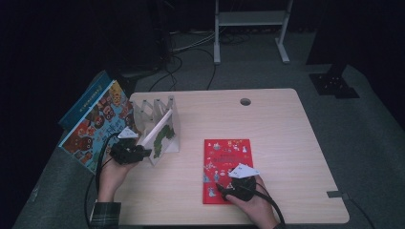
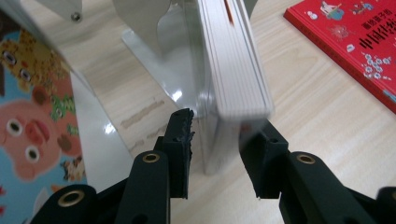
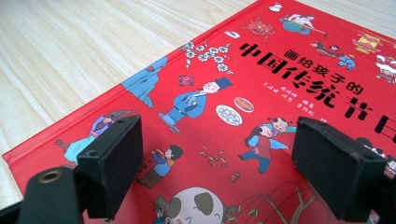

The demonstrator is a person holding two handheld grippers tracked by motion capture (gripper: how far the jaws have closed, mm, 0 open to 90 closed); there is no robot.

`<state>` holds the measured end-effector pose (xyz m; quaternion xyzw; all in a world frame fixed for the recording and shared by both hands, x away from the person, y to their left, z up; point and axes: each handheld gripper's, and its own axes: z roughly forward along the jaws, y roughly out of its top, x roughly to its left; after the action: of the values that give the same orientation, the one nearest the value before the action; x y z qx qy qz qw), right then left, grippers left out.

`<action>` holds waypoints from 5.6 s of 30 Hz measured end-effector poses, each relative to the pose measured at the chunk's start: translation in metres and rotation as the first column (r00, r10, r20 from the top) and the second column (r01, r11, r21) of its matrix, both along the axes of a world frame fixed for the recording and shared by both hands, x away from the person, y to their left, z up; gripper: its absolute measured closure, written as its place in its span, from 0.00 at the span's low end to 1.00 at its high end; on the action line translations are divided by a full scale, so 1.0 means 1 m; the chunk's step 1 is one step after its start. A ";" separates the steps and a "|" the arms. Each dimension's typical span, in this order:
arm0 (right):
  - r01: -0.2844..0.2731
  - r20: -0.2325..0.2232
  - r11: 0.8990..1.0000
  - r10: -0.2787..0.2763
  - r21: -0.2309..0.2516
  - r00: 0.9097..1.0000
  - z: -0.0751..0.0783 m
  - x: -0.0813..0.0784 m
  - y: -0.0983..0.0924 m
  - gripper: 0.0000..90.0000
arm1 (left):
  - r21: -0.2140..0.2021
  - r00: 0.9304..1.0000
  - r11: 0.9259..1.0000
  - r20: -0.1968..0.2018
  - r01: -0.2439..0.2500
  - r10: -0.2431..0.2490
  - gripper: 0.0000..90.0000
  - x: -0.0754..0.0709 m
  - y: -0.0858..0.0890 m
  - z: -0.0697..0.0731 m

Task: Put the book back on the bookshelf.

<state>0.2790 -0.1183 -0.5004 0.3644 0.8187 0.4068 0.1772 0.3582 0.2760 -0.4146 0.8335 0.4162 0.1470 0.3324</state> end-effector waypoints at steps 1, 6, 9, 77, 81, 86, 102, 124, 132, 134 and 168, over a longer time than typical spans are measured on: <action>0.000 0.000 1.000 0.000 0.000 1.000 0.000 0.000 0.000 0.17 | 0.008 1.000 1.000 -0.001 0.004 -0.004 0.72 -0.001 0.001 -0.001; 0.000 0.000 1.000 0.000 0.000 1.000 0.000 0.000 0.000 0.17 | 0.000 0.999 1.000 -0.030 0.019 -0.019 0.79 0.000 -0.002 -0.005; 0.000 0.000 1.000 0.000 0.000 1.000 0.000 0.000 0.000 0.17 | 0.000 0.999 1.000 -0.036 0.029 -0.029 0.79 0.001 -0.007 -0.006; 0.007 0.016 0.999 -0.006 -0.032 1.000 0.018 0.010 -0.066 0.28 | -0.004 0.964 0.965 -0.036 0.262 -0.262 0.22 -0.032 -0.073 -0.020; 0.006 0.006 0.999 -0.006 -0.048 1.000 0.016 0.011 -0.080 0.29 | -0.009 0.958 0.959 -0.049 0.284 -0.284 0.21 -0.038 -0.082 -0.025; 0.004 0.000 0.998 -0.004 -0.063 1.000 0.014 0.009 -0.093 0.29 | -0.009 0.947 0.949 -0.068 0.315 -0.315 0.20 -0.043 -0.096 -0.031; -0.045 -0.035 0.997 0.043 -0.069 0.998 0.008 -0.009 -0.118 0.29 | -0.025 0.947 0.950 -0.073 0.313 -0.314 0.01 -0.031 -0.140 -0.041; -0.151 -0.044 0.986 0.148 -0.073 0.988 0.007 -0.021 -0.079 0.30 | -0.023 0.940 0.947 -0.119 0.320 -0.321 0.01 -0.009 -0.165 -0.056; -0.191 -0.048 0.979 0.188 -0.072 0.981 0.006 -0.026 -0.054 0.30 | -0.027 0.937 0.947 -0.141 0.319 -0.320 0.01 -0.004 -0.165 -0.063; -0.202 -0.049 0.977 0.198 -0.071 0.979 0.005 -0.027 -0.047 0.30 | -0.027 0.937 0.947 -0.143 0.319 -0.320 0.01 -0.003 -0.165 -0.064; -0.099 -0.066 0.994 0.097 -0.038 0.993 0.024 0.092 -0.077 0.30 | 0.041 0.941 0.949 -0.145 0.314 -0.305 0.00 -0.005 -0.171 -0.067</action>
<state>0.3706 -0.1950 -0.4763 0.3328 0.8492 0.3860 0.1382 0.3536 0.1053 -0.4811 0.9067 0.2971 0.0485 0.2954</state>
